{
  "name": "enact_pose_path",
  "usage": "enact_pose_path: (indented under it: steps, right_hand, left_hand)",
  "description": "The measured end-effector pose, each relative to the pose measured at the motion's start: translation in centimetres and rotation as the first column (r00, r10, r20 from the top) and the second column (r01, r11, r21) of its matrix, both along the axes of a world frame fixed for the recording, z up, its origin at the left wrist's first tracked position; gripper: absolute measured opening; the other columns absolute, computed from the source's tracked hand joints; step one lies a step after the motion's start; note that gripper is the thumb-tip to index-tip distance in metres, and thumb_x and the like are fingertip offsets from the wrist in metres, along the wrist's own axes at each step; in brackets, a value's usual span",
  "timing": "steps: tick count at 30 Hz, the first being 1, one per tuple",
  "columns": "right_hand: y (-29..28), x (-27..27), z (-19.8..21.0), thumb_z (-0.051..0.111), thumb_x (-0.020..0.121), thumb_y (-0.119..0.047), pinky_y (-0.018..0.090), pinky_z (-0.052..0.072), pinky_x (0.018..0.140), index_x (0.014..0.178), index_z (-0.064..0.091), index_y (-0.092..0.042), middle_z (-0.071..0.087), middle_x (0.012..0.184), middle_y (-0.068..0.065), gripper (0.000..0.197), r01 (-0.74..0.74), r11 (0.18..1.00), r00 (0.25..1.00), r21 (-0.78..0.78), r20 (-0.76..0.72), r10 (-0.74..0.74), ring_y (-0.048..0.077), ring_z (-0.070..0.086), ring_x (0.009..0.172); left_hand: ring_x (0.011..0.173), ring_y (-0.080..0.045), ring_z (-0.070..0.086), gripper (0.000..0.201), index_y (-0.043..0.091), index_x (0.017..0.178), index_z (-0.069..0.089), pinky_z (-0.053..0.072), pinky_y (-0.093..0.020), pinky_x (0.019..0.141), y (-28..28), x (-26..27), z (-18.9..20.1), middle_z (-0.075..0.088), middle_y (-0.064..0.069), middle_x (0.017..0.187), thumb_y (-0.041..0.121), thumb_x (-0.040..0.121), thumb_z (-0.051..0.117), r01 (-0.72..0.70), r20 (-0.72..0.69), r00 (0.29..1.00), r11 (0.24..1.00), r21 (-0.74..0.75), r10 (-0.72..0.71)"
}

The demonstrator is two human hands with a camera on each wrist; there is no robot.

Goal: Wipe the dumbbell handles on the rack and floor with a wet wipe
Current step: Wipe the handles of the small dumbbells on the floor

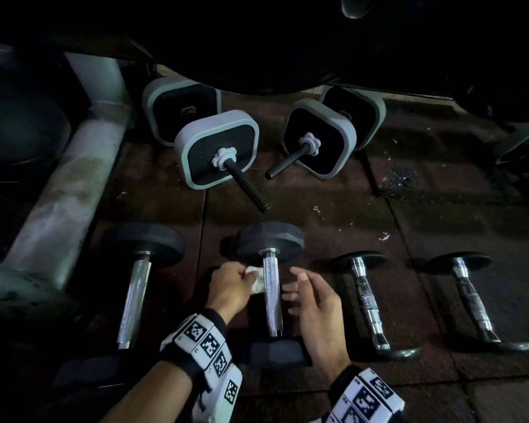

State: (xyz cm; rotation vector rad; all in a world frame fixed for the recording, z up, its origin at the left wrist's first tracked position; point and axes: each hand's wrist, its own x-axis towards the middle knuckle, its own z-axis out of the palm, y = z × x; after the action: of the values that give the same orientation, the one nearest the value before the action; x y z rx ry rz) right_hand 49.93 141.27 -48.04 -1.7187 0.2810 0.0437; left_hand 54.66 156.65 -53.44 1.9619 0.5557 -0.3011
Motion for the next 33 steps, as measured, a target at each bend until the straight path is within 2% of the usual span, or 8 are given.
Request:
enact_pose_path:
  steps: [6, 13, 18, 21, 24, 28, 30, 33]
  right_hand:
    - [0.4, -0.1, 0.0, 0.049, 0.104, -0.033, 0.03, 0.056, 0.073, 0.102, 0.07, -0.032, 0.075, 0.083, -0.005, 0.021, -0.032, 0.995, 0.999, -0.098, 0.038, 0.036, 0.009, 0.07, 0.077]
    - [0.5, -0.3, 0.8, 0.052, 0.102, -0.036, 0.022, 0.053, 0.068, 0.095, 0.07, -0.028, 0.073, 0.074, -0.007, 0.021, -0.032, 0.99, 0.997, -0.137, 0.066, 0.041, 0.007, 0.069, 0.07]
    - [0.5, 0.2, 0.8, 0.057, 0.101, -0.03, 0.044, 0.061, 0.076, 0.109, 0.067, -0.037, 0.074, 0.087, -0.01, 0.014, -0.099, 0.99, 0.995, -0.095, 0.012, 0.101, 0.009, 0.07, 0.077]
    - [-0.2, 1.0, 1.4, 0.057, 0.1, -0.029, 0.035, 0.06, 0.081, 0.13, 0.052, -0.043, 0.072, 0.101, -0.016, 0.033, -0.265, 0.962, 0.964, 0.063, -0.02, 0.266, 0.006, 0.069, 0.091]
    - [-1.3, 1.3, 1.7, 0.061, 0.098, -0.036, 0.037, 0.057, 0.09, 0.117, 0.066, -0.035, 0.068, 0.112, -0.008, 0.02, -0.418, 0.9, 0.907, -0.12, -0.009, 0.42, 0.007, 0.065, 0.107]
    - [-3.8, 1.7, 1.4, 0.067, 0.096, -0.019, 0.024, 0.051, 0.055, 0.094, 0.069, -0.013, 0.071, 0.077, -0.001, 0.006, -0.417, 0.896, 0.908, -0.152, -0.093, 0.407, 0.005, 0.065, 0.065]
    - [-5.6, 2.3, -0.1, 0.07, 0.094, -0.019, 0.025, 0.045, 0.054, 0.086, 0.069, -0.015, 0.067, 0.062, -0.003, 0.009, -0.467, 0.817, 0.884, -0.337, -0.211, 0.418, 0.002, 0.058, 0.051]
    - [-6.2, 2.4, -2.0, 0.068, 0.094, -0.022, 0.032, 0.053, 0.074, 0.086, 0.075, -0.017, 0.07, 0.075, -0.008, 0.012, -0.682, 0.599, 0.731, -0.42, -0.409, 0.546, 0.002, 0.063, 0.069]
  left_hand:
    - [0.089, -0.026, 0.064, 0.032, -0.017, 0.099, 0.06, 0.057, -0.023, 0.074, -1.3, 0.3, 1.8, 0.065, -0.018, 0.091, 0.012, 0.104, 0.047, -0.036, 0.087, 0.992, 0.873, -0.486, 0.089]
    - [0.088, -0.015, 0.073, 0.018, 0.019, 0.093, 0.074, 0.06, -0.034, 0.082, -0.4, -0.4, 2.0, 0.076, 0.001, 0.089, 0.015, 0.099, 0.058, 0.031, 0.344, 0.937, 0.97, -0.241, 0.055]
    - [0.094, 0.006, 0.068, 0.017, 0.015, 0.108, 0.074, 0.053, -0.02, 0.088, -0.2, -1.9, 4.8, 0.076, 0.012, 0.099, 0.016, 0.099, 0.059, 0.177, 0.493, 0.862, 0.981, -0.077, -0.117]
    - [0.091, -0.002, 0.071, 0.016, 0.013, 0.108, 0.071, 0.057, -0.028, 0.084, -0.4, -2.8, 6.3, 0.076, 0.006, 0.095, 0.019, 0.099, 0.06, 0.248, 0.497, 0.856, 0.956, -0.157, -0.141]
    - [0.082, -0.01, 0.073, 0.009, 0.015, 0.102, 0.066, 0.059, -0.033, 0.077, -0.8, -4.4, 6.7, 0.077, 0.001, 0.087, 0.021, 0.095, 0.065, 0.182, 0.451, 0.891, 0.947, -0.265, -0.046]
    - [0.072, -0.004, 0.072, 0.015, 0.016, 0.09, 0.052, 0.054, -0.023, 0.072, -1.8, -7.8, 5.0, 0.075, 0.004, 0.075, 0.021, 0.094, 0.065, 0.005, 0.378, 0.923, 0.983, -0.186, 0.067]
    - [0.074, 0.001, 0.068, 0.011, 0.018, 0.091, 0.054, 0.048, -0.017, 0.072, -2.1, -9.3, 3.8, 0.074, 0.008, 0.076, 0.025, 0.098, 0.059, -0.05, 0.324, 0.942, 0.991, -0.123, 0.087]
    - [0.082, 0.008, 0.061, 0.012, 0.022, 0.093, 0.056, 0.039, -0.006, 0.072, -2.5, -10.4, 3.1, 0.072, 0.011, 0.084, 0.028, 0.102, 0.05, -0.095, 0.231, 0.964, 0.984, -0.151, 0.128]
